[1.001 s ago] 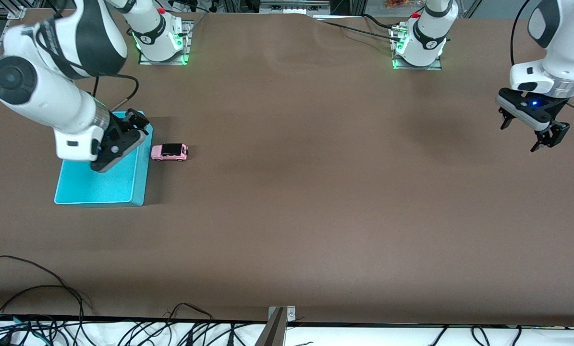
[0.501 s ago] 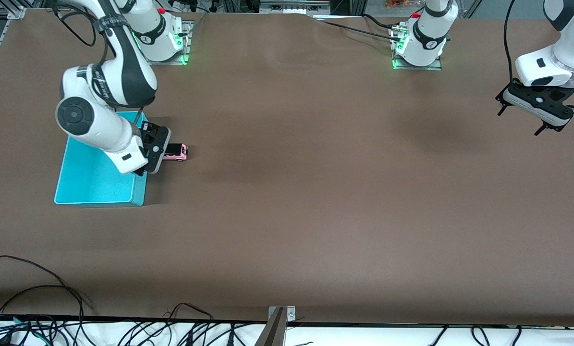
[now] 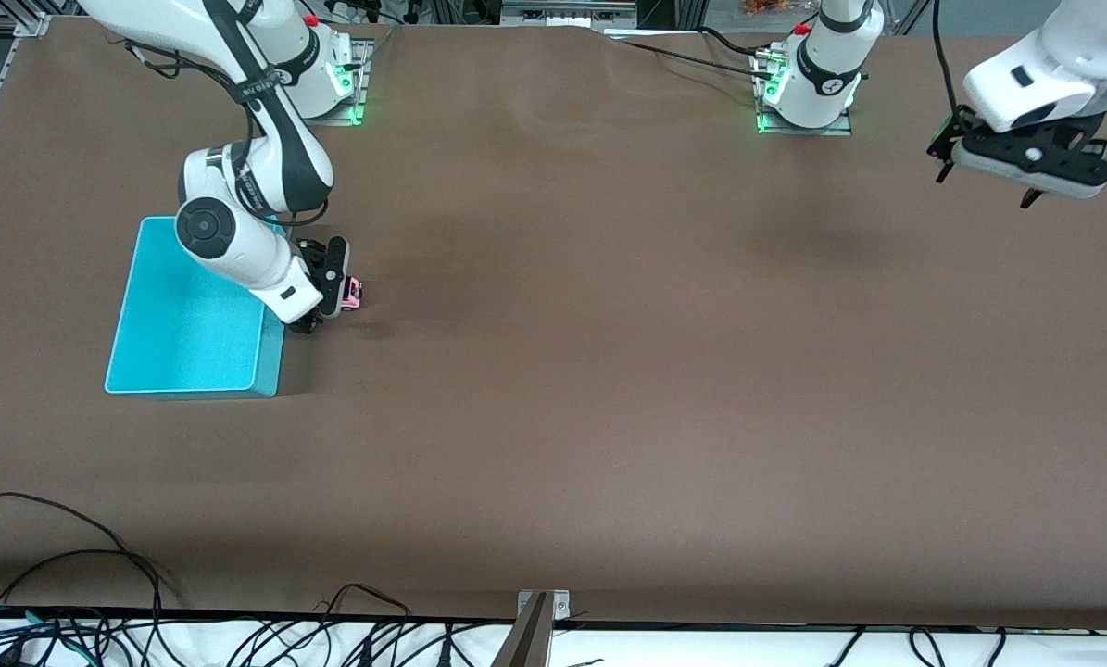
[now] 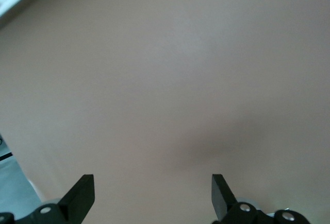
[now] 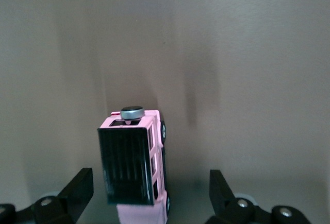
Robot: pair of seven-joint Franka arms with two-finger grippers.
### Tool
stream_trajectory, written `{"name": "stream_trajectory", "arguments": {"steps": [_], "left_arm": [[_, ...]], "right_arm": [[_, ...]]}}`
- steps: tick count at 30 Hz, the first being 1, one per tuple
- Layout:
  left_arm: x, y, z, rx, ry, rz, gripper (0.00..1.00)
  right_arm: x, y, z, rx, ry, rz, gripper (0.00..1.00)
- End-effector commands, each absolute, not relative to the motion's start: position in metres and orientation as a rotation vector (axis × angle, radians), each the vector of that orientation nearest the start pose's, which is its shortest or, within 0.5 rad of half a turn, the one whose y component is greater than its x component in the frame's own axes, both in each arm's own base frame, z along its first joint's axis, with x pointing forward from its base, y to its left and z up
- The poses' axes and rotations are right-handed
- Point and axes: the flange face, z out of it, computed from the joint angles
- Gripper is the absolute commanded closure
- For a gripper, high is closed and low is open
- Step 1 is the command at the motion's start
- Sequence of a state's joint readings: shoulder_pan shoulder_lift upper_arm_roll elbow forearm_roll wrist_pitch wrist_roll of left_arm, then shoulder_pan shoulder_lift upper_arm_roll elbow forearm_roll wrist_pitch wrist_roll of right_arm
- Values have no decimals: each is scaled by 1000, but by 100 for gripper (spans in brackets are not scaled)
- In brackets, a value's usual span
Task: Wind and store pink jeep toy
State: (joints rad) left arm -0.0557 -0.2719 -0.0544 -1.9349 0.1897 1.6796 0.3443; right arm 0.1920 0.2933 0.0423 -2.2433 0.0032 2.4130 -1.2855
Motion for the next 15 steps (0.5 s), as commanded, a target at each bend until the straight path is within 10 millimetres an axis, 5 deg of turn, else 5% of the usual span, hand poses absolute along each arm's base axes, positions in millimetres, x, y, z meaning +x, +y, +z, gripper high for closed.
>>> {"name": "stream_trajectory", "arguments": {"steps": [1, 7, 15], "left_arm": [[482, -34, 632, -2906, 644, -40, 0], [480, -29, 635, -2956, 618, -20, 0], [482, -7, 628, -3105, 507, -10, 0]], "right_arm": [[514, 119, 210, -2154, -2172, 119, 0], [503, 116, 196, -2149, -2167, 134, 0], [492, 110, 186, -2145, -2150, 165, 34]]}}
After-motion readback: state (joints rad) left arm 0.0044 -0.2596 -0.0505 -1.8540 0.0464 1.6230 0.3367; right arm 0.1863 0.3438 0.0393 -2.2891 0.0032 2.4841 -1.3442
